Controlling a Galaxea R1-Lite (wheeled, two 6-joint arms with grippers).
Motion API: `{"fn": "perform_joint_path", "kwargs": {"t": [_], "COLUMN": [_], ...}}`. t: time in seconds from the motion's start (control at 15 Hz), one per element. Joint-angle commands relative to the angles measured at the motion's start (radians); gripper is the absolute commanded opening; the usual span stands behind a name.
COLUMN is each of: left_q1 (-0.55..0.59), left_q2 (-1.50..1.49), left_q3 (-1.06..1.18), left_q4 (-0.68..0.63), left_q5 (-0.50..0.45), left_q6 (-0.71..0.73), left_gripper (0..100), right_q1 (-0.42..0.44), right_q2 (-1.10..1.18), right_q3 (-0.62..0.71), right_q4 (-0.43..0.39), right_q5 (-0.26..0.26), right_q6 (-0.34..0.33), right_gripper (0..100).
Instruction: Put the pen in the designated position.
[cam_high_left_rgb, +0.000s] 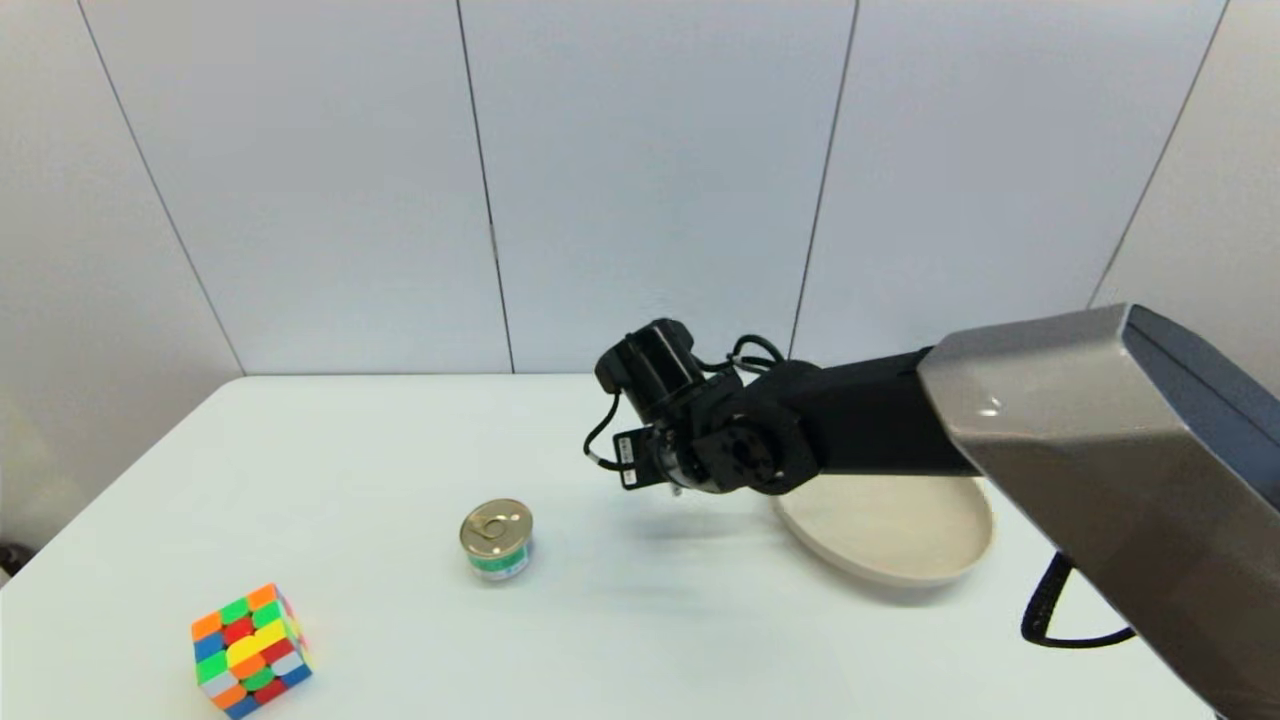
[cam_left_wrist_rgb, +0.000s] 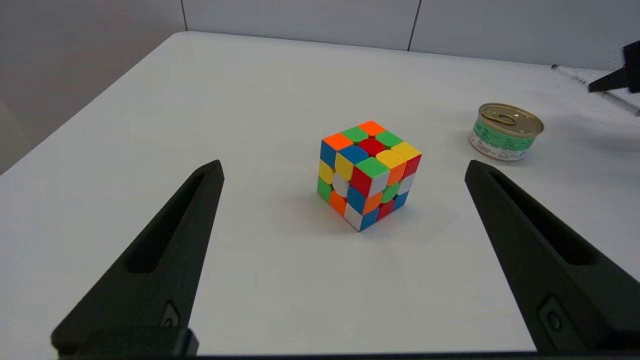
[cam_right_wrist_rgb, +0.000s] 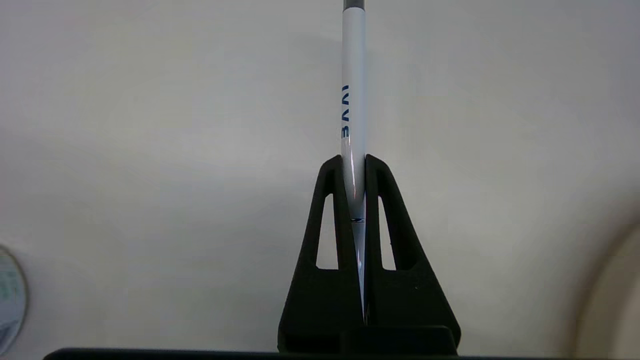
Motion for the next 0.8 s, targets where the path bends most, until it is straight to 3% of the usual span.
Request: {"fn": "perform_joint_path", "kwargs": {"t": [0.07,0.33,0.47,0.8], "left_q1": [0.001,0.001,0.001,0.0], "left_q2": [0.0,0.0,0.0,0.0], "left_q3": [0.0,0.0,0.0,0.0], "left_q4": [-0.001,-0.001,-0.001,-0.001], "left_q5": [0.0,0.0,0.0,0.0], "left_q6": [-0.001,0.0,-0.001,0.0], "left_gripper": [100,100,100,100], "right_q1": [-0.009,-0.043,-0.077,-0.169], "right_q2": [-0.125,-0.257,-0.34,-0.521], "right_q3": [0.001,0.015,0.052,0.128], "right_q4": [0.045,0.145,0.142,0.145], "right_q5": [-0.007,-0.005,-0.005,-0.005], "right_q6": [-0.026,-0.084,-0.162,-0.274], "right_gripper": [0,0,0,0]}}
